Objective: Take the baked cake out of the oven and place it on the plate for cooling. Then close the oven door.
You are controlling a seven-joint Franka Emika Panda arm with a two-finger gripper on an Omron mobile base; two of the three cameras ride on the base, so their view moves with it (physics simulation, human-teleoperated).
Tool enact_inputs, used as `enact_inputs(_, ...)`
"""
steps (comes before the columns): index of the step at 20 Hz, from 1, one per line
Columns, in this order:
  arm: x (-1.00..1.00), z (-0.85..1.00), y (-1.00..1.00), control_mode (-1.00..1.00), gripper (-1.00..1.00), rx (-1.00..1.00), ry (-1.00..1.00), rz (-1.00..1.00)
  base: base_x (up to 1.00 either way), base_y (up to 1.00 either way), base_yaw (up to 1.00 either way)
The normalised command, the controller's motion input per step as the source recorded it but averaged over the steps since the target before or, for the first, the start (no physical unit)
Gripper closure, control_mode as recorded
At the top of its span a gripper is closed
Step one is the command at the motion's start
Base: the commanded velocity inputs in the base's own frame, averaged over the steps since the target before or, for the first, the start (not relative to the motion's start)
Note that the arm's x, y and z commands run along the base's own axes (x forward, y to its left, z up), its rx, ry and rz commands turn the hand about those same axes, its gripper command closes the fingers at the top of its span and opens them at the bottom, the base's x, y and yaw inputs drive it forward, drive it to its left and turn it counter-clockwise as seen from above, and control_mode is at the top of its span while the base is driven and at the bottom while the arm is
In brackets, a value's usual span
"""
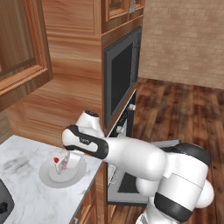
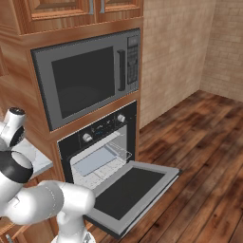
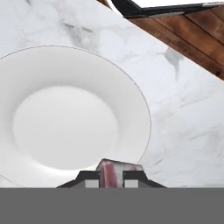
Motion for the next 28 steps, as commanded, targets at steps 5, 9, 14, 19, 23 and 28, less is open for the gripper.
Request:
enact_inputs(5,0.1,-0.35,0.02,-1.0,1.0,0.03,-0.11,0.01,0.0,0.0,0.0)
enact_inputs(9,0.2,-0.28,0.0,-1.0,1.0,0.07,-0.04,0.02,0.0,0.0,0.0)
enact_inputs(14,0.08,-0.22,0.01,-1.0,1.0,0.05,0.0,0.01,0.0,0.0,0.0)
enact_inputs(19,0.0,-0.05,0.06,-1.0,-1.0,0.0,0.0,0.0,0.0,0.0,0.0)
enact_inputs(23,0.0,0.0,0.0,-1.0,-1.0,0.0,-0.03,0.0,0.0,0.0,0.0)
enact_inputs(28,0.0,0.01,0.0,-1.0,-1.0,0.0,-0.06,0.0,0.0,0.0,0.0)
